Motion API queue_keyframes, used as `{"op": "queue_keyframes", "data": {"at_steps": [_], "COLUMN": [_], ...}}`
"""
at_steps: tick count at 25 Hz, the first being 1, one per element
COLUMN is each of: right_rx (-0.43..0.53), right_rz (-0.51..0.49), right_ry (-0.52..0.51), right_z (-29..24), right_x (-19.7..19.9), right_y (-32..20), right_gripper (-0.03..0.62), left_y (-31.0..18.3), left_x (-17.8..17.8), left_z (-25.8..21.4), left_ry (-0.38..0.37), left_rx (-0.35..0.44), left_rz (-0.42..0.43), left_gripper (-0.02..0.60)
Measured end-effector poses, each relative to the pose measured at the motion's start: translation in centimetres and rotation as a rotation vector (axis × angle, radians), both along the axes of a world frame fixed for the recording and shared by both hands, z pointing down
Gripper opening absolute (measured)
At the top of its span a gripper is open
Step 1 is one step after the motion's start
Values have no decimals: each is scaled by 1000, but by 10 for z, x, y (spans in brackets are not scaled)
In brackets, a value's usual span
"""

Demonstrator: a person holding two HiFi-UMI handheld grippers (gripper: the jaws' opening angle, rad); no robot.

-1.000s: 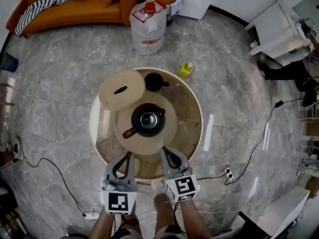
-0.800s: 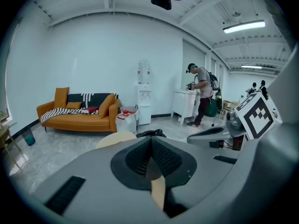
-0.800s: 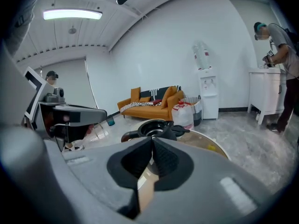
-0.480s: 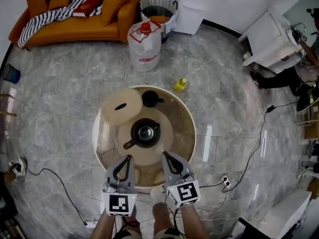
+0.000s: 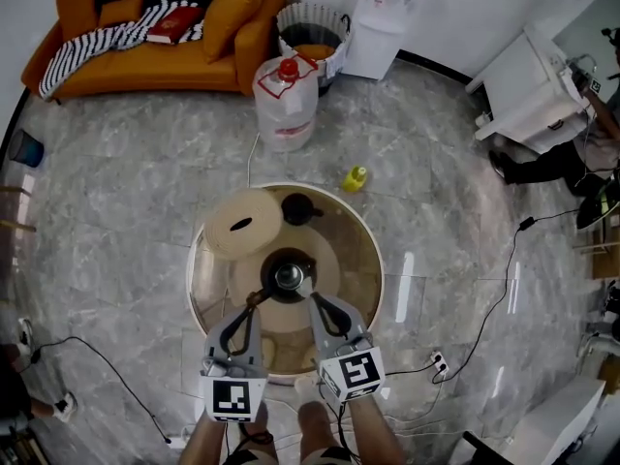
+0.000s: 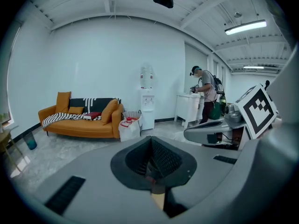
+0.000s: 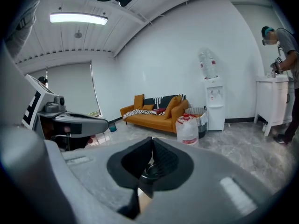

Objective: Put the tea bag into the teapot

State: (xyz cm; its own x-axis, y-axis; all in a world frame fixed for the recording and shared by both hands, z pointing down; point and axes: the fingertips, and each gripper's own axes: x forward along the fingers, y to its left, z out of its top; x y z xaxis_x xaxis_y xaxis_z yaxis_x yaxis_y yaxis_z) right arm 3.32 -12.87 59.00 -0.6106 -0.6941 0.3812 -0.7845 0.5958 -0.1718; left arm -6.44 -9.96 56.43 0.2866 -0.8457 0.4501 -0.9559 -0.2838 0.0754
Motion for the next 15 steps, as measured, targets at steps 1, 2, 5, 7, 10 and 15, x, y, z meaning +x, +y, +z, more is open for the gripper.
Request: {"op": "queue_keyframes", "data": {"at_steps": [1, 2, 5, 7, 10, 15], "right_rx": [-4, -9, -25, -36, -56, -75], "right_rz": [-3, -6, -17, -22, -28, -38], "right_ry": [0, 1, 2, 2, 9, 7], "right_z": [3, 5, 13, 20, 35, 55], "right_x": [-2, -4, -9, -13, -18, -24], "right_y": [-3, -5, -14, -18, -20, -23], "right_gripper": [3, 3, 3, 3, 3, 3], "left_y": [-2, -5, -12, -16, -18, -22], "left_x": [-2, -4, -6, -8, -12, -14], "left_z": [2, 5, 11, 17, 30, 48], "left_ry": [-12, -24, -12, 7, 13, 9], "left_rx": [9, 15, -11, -30, -46, -62], "left_rz": [9, 18, 0, -16, -21, -11], "left_gripper": [17, 17, 17, 17, 17, 17]}}
